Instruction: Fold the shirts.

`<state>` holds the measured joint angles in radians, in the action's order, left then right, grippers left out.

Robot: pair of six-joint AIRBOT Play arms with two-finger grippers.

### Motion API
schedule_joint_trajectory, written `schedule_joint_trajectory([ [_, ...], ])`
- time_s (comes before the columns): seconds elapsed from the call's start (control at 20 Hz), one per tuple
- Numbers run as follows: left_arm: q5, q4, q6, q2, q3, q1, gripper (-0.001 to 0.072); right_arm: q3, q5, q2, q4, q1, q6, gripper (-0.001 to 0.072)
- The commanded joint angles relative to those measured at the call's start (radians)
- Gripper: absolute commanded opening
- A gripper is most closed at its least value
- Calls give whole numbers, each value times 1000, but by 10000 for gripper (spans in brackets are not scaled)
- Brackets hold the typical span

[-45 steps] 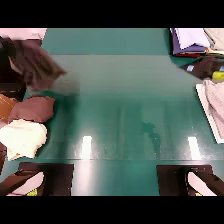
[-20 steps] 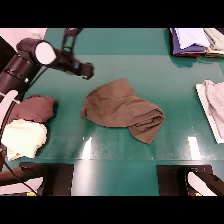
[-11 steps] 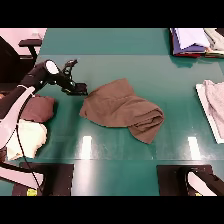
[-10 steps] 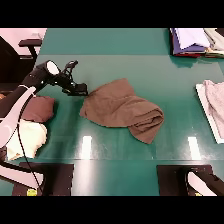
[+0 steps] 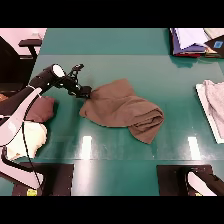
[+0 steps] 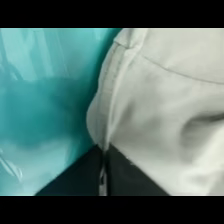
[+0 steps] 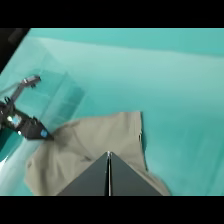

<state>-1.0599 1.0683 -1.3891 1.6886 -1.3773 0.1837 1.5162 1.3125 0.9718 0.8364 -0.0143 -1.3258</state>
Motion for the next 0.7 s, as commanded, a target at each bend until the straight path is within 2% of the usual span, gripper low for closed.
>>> schedule_joint_trajectory([
  [0.0, -60, 3, 5, 1, -67, -4, 28, -119, 8, -29, 25, -1, -13, 16],
  [0.2, -93, 24, 11, -30, -219, -4, 28, -410, 45, -105, 281, 0, -168, 16],
  [0.3, -93, 25, 14, -43, -266, -4, 28, -589, 21, -138, 309, -2, -185, 20],
  [0.35, -92, 24, 14, -45, -276, -4, 28, -681, 9, -148, 299, -2, -185, 117],
  [0.4, -91, 24, 13, -45, -281, -4, 28, -761, -4, -148, 278, -2, -185, 348],
  [0.45, -92, 24, 13, -45, -280, -4, 28, -842, -21, -142, 244, 1, -184, 464],
  [0.65, -93, 24, 12, -45, -280, -4, 28, -1040, -206, -42, 67, 96, -126, 447],
])
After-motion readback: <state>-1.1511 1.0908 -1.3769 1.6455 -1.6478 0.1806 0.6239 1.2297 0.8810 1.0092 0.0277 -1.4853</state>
